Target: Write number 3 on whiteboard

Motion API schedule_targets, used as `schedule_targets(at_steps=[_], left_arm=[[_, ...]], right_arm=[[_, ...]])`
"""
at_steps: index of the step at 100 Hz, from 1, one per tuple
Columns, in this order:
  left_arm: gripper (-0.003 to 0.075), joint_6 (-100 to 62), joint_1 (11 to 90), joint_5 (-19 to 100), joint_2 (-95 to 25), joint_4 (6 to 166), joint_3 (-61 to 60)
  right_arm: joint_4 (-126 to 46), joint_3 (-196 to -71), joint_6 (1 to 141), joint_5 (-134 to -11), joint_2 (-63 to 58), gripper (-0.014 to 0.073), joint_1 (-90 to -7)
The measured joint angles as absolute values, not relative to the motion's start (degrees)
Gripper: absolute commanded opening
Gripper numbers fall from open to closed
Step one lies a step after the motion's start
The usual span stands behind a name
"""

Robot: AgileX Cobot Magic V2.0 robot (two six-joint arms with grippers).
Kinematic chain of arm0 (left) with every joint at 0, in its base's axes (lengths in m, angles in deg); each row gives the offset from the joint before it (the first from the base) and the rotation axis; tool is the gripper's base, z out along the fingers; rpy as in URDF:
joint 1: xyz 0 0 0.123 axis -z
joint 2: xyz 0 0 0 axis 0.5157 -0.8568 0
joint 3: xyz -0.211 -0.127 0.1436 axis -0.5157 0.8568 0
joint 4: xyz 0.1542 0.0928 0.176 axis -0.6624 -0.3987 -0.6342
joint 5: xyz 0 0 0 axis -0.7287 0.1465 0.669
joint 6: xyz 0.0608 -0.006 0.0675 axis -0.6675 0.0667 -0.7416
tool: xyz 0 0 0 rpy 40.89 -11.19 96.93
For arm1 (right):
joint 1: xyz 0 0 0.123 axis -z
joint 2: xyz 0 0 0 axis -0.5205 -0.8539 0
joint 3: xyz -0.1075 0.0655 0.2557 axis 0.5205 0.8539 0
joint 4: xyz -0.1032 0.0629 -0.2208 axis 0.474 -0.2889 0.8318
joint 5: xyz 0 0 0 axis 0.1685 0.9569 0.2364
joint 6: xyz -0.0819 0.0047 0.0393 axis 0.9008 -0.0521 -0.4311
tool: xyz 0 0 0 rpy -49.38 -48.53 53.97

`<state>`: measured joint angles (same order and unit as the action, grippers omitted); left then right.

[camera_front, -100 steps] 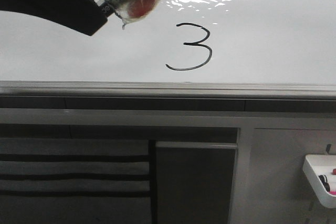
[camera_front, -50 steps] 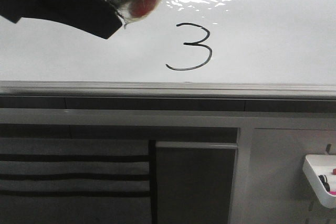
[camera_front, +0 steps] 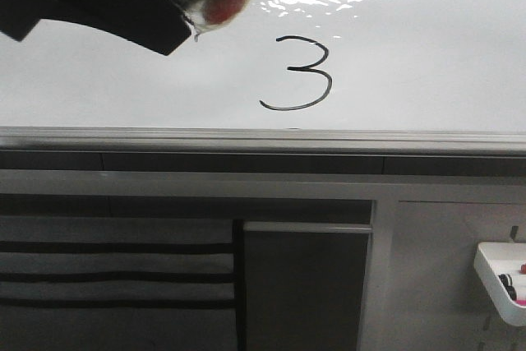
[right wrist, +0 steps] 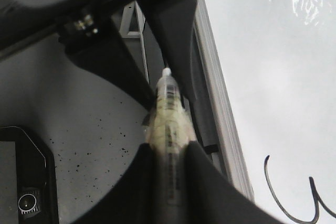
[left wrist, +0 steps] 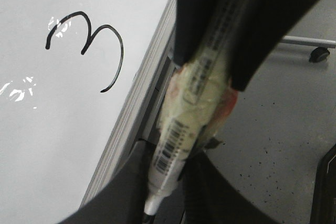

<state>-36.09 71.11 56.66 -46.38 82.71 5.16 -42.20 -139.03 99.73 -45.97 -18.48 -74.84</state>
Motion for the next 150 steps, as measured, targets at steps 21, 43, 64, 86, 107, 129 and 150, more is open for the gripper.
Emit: schedule_targets(at_steps=[21,43,64,86,107,129,150], left_arm=[[-0.0018,-36.56,71.11,56.66,-46.38,82.59,5.16],[-0.0018,-36.64,71.11,56.66,-46.38,82.59,5.16],[-0.0018,-36.42,71.11,56.8,-46.4,83.07,5.16],[-0.0018,-33.73,70.5,55.81,-46.4,83.71,5.16],[-0.0018,-25.67,64.64,52.33,-48.14,83.93,5.16],[-0.0018,-14.61,55.38,46.99,-54.39,84.46,5.16],[-0.0018,-10.83,49.76,39.92,-60.36,91.1,5.16]], right_arm=[[-42.2,-139.03,99.97,-45.97,-18.48,-0.0029,-74.84],[-42.2,-139.03,99.97,-46.15,-18.48,0.0153,-74.84],[-42.2,-139.03,99.97,-47.14,-18.48,0.0226,-74.71],[-42.2,-139.03,99.97,-47.02,-15.01,0.0227,-69.82],[-42.2,-139.03,98.63,-46.91,-6.19,0.0227,-62.12],[-42.2,-139.03,96.61,-43.45,-1.52,0.0227,-57.63],[-42.2,-139.03,96.35,-38.94,-1.52,0.0227,-57.42]])
